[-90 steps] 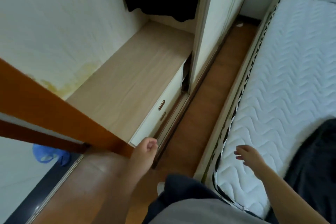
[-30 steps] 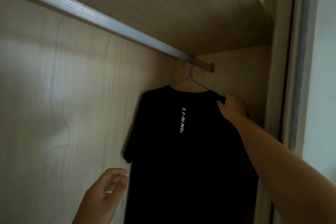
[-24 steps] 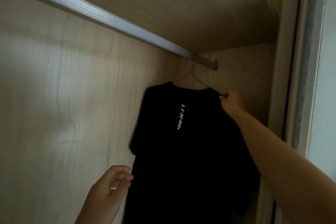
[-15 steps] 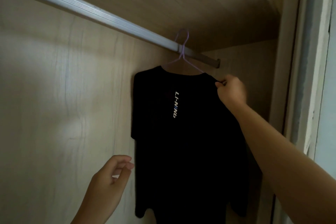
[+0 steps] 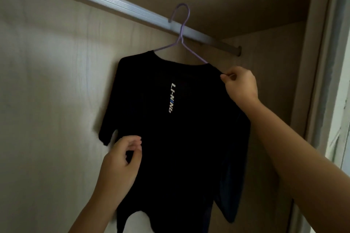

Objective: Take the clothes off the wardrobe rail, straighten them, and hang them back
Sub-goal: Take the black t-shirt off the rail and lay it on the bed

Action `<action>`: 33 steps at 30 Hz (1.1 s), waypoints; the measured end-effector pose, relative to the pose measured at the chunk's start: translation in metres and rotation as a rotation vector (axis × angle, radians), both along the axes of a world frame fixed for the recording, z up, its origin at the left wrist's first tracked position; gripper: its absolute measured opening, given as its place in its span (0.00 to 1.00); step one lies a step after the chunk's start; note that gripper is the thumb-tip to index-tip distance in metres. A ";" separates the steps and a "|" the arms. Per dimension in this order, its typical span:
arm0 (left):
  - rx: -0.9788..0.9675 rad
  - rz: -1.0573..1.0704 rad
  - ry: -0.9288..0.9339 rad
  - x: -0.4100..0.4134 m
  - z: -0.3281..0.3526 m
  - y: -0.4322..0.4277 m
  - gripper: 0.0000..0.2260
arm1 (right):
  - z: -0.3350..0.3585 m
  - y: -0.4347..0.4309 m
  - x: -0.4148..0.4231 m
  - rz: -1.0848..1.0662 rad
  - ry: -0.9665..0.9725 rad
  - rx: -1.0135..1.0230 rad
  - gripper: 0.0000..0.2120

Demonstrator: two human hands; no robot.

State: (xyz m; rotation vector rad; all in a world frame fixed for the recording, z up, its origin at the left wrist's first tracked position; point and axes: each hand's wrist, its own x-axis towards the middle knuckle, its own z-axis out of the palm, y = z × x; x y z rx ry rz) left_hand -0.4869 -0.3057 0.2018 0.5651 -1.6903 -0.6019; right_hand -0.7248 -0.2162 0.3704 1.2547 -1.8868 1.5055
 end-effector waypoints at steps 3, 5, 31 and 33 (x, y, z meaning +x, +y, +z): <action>-0.049 0.091 -0.010 0.008 -0.001 -0.002 0.11 | -0.025 0.000 -0.001 0.063 -0.026 0.024 0.03; -0.085 0.171 -0.014 0.014 -0.001 -0.004 0.11 | -0.046 0.004 0.001 0.116 -0.056 0.065 0.05; -0.061 0.026 -0.623 0.014 -0.168 -0.005 0.23 | -0.323 0.175 0.038 0.056 -0.594 0.422 0.12; -0.083 -0.033 -0.662 0.001 -0.180 0.004 0.23 | -0.340 0.196 0.042 -0.023 -0.644 0.432 0.16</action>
